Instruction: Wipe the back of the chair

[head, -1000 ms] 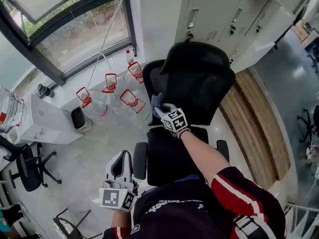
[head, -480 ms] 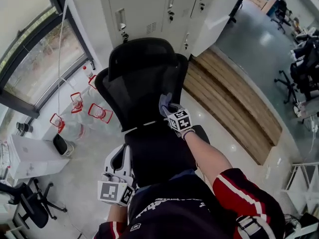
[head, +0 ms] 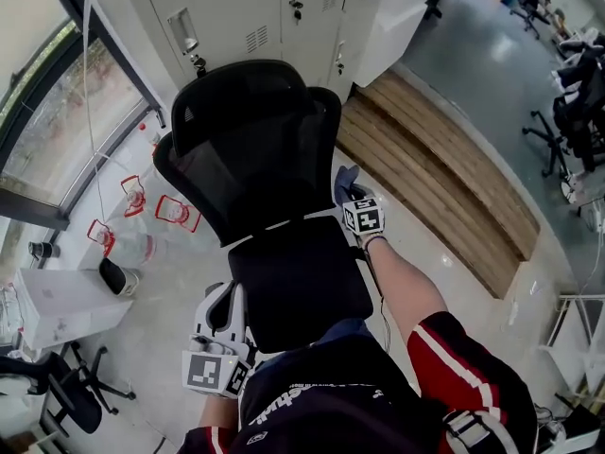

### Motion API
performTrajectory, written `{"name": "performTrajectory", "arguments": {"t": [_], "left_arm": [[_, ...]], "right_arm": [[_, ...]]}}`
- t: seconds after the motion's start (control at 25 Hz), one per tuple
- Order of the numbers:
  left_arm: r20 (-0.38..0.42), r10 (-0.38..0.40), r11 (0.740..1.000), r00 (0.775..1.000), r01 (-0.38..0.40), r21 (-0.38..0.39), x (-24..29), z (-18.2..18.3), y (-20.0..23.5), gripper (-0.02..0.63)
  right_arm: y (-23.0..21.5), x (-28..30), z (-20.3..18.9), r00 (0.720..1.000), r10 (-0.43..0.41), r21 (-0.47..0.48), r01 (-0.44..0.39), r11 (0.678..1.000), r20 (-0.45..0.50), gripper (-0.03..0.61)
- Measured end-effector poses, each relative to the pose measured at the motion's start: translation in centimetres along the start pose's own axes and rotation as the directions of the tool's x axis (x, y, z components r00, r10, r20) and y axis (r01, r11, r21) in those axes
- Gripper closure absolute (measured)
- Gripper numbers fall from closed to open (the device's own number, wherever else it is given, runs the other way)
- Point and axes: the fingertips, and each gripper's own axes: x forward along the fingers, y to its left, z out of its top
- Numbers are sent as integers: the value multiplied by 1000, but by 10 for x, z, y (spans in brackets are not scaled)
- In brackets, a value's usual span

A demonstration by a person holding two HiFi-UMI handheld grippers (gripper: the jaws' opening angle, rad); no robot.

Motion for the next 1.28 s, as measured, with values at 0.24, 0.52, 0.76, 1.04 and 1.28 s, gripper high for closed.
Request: {"name": "performTrajectory", "arguments": {"t": [0.24,0.52,0.76,1.04,1.28], "left_arm": [[-35,51,999,998,-51,1,-2,-12,19,589],[-46,143,989,989,-144,-21,-26,-20,53,589],[-30,191,981,981,-192,-36,-49,-21,72,589],[-13,262,964,965,-262,-54,-89,-22,98,589],[-10,326,942,945,-326,-84,-123,-31,120,589]], "right_arm": [[-5,48,-12,999,-7,22,8,1000,-39,517],[29,82,-21,997,-18,-6,17,1000,-77,517],[89,97,-17,996,39,-63,-44,997,-77,517],[188,110,-10,988,136,-110,-144,983,-78,517],[285,121,-1,966,249,-148,-256,955,-66,517]]}}
